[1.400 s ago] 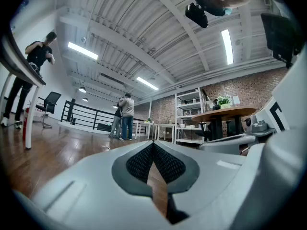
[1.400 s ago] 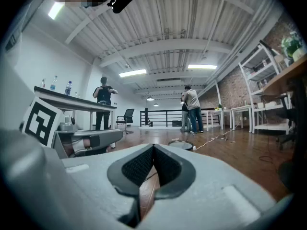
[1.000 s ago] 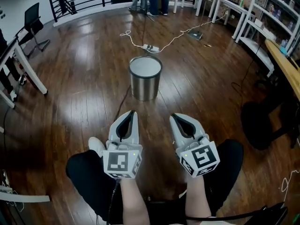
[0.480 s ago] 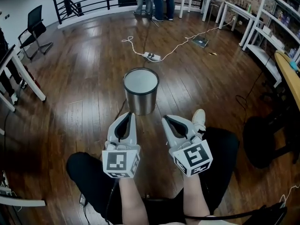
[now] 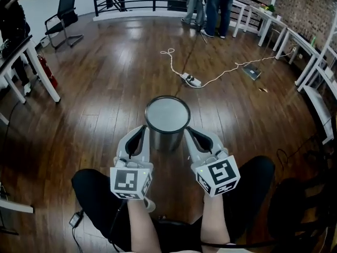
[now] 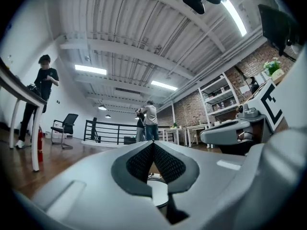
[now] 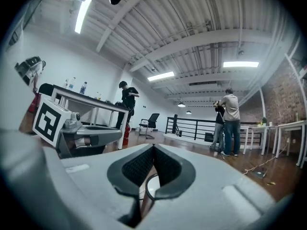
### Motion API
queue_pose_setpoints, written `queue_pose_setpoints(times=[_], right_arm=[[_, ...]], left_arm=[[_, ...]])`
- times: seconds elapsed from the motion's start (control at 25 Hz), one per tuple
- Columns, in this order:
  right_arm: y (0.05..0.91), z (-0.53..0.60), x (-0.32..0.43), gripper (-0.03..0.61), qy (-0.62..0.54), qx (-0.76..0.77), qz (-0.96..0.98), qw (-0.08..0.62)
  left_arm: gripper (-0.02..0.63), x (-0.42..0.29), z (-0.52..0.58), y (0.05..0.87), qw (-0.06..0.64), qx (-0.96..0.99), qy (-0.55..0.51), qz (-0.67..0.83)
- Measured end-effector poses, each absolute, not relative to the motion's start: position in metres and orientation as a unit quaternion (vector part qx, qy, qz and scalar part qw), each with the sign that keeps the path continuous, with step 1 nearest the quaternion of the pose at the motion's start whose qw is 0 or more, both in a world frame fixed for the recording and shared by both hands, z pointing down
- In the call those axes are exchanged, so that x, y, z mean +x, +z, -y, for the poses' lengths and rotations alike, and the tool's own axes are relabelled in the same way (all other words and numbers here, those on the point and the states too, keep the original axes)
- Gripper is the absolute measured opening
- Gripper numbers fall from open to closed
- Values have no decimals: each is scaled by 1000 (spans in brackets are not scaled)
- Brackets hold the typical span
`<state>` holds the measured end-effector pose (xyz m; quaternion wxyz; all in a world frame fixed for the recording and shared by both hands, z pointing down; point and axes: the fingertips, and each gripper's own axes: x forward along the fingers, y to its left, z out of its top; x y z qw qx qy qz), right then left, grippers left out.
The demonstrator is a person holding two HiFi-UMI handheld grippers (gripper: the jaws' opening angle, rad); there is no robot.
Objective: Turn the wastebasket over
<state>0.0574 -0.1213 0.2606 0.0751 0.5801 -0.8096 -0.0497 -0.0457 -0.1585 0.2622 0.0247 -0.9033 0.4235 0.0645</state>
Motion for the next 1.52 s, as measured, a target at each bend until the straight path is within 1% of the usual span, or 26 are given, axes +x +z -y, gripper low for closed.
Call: queue_pose_setpoints(times=[0.2, 0.52, 0.8, 0.88, 0.96, 1.04, 1.16, 1.24, 1.36, 1.4, 1.52], right_arm=[[282, 178, 93, -8, -17, 550, 832, 68], [330, 238, 95, -8, -3, 468, 872, 142], [386, 261, 74, -7, 24, 418, 887, 195], [402, 264, 67, 37, 29, 405, 889, 210], [417, 266, 59, 54, 35, 393, 891, 223], [431, 267, 52, 88, 39, 383, 892, 238], [454, 269, 43, 111, 45, 369, 889, 266], [471, 269, 36, 139, 54, 354, 889, 286], [497, 269, 22, 174, 58, 332, 890, 308], [506, 270, 18, 184, 55, 324, 889, 318], [531, 277, 8, 196, 33, 309, 880, 361]], left_arm=[[15, -30, 195, 270, 29, -883, 53, -465], [17, -32, 243, 308, 6, -840, 36, -541], [19, -40, 258, 352, -17, -824, 1, -567], [41, -45, 262, 362, -24, -820, -4, -573], [47, -51, 265, 373, -33, -814, -9, -579], [79, -57, 266, 384, -43, -809, -15, -585], [111, -60, 268, 399, -59, -808, -28, -585], [151, -61, 270, 407, -68, -809, -34, -584], [177, -68, 270, 416, -81, -804, -33, -589], [194, -70, 270, 420, -87, -802, -34, -590], [278, -76, 271, 435, -106, -795, -42, -595]])
